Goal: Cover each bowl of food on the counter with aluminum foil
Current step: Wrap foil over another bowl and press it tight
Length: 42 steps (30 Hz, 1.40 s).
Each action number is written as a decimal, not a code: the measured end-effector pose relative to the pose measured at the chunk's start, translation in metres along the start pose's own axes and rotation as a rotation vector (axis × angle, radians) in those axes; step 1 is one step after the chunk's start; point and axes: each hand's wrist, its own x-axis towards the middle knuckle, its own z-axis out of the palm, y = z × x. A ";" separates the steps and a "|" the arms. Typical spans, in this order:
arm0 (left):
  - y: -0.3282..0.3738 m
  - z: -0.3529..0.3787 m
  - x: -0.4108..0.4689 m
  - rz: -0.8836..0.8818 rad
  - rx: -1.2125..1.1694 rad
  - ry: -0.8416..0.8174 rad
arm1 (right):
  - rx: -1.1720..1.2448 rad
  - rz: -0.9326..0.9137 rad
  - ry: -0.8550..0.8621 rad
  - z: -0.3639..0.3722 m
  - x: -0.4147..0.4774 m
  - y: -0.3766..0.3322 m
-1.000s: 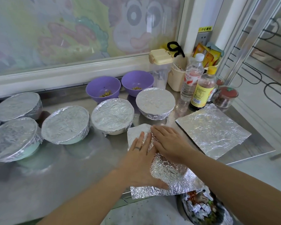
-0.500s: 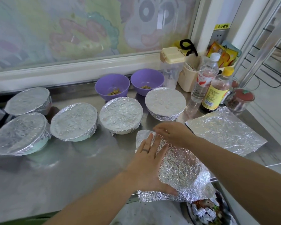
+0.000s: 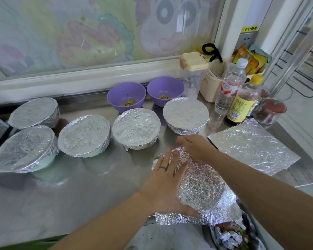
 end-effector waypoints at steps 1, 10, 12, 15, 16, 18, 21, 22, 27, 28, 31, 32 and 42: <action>0.000 0.001 0.000 0.001 0.005 0.000 | 0.031 0.016 0.125 -0.002 -0.009 0.005; 0.001 -0.001 -0.003 -0.014 -0.023 0.024 | 0.185 0.149 0.287 0.012 -0.046 0.039; 0.001 0.001 -0.002 -0.016 -0.018 0.032 | 0.280 0.184 0.228 0.011 -0.045 0.046; 0.001 0.002 -0.002 -0.018 -0.020 0.036 | 0.580 0.295 0.116 0.009 -0.053 0.053; 0.001 0.002 -0.002 -0.019 -0.018 0.035 | 0.653 0.314 0.079 0.008 -0.056 0.053; 0.001 0.003 -0.002 -0.023 -0.009 0.030 | 0.691 0.319 0.088 0.005 -0.060 0.049; 0.004 0.005 -0.001 -0.053 -0.019 0.033 | 0.523 0.306 0.467 0.002 -0.068 0.039; 0.005 0.006 -0.001 -0.064 -0.028 0.039 | 0.482 0.282 0.586 0.003 -0.075 0.031; 0.011 0.009 0.000 -0.113 -0.058 0.068 | 0.376 0.296 0.581 0.040 -0.101 0.012; 0.011 0.009 0.000 -0.113 -0.061 0.071 | 0.382 0.312 0.594 0.043 -0.102 0.015; 0.011 0.011 0.001 -0.115 -0.047 0.074 | 0.509 0.396 0.611 0.044 -0.098 0.026; 0.012 0.011 0.002 -0.115 -0.042 0.072 | 0.574 0.417 0.606 0.042 -0.099 0.027; 0.014 0.009 0.002 -0.142 -0.039 0.036 | 1.230 0.627 0.434 0.038 -0.110 0.026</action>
